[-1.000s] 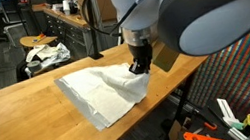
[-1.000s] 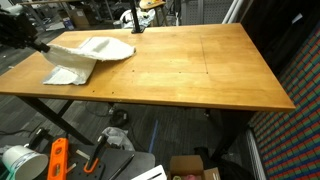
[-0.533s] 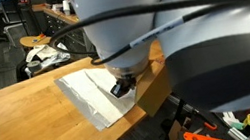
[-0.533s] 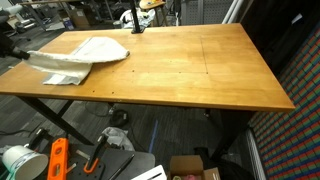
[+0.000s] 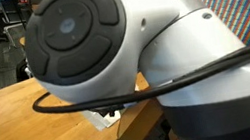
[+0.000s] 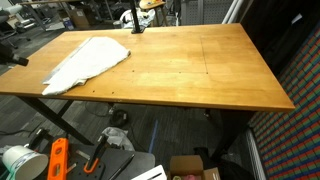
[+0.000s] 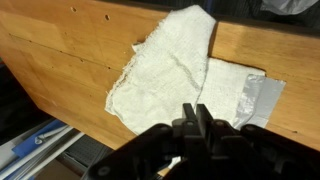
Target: Fold the towel in half
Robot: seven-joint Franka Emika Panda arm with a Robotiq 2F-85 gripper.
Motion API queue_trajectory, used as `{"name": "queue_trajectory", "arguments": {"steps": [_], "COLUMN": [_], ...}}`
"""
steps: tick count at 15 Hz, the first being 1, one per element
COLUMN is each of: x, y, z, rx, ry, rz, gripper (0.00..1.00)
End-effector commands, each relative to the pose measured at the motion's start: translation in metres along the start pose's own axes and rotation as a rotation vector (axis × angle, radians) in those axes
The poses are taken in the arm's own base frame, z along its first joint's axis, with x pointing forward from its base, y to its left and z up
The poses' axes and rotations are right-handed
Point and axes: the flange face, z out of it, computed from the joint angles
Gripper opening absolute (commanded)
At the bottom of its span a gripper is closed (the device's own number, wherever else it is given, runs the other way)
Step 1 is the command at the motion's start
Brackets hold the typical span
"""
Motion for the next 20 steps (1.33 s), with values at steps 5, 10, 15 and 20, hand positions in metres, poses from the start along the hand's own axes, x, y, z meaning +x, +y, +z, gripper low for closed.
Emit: {"name": "queue_trajectory", "arguments": {"steps": [5, 10, 15, 20], "x": [0.019, 0.069, 0.130, 0.168], "y": [-0.029, 0.036, 0.145, 0.215], "z": [0.015, 0.043, 0.113, 0.184], "rx": [-0.003, 0.088, 0.207, 0.306], "ry": [-0.006, -0.068, -0.192, -0.350], "rz": [-0.053, -0.011, 0.156, 0.327], "gripper": [0.40, 0.77, 1.00, 1.00]}}
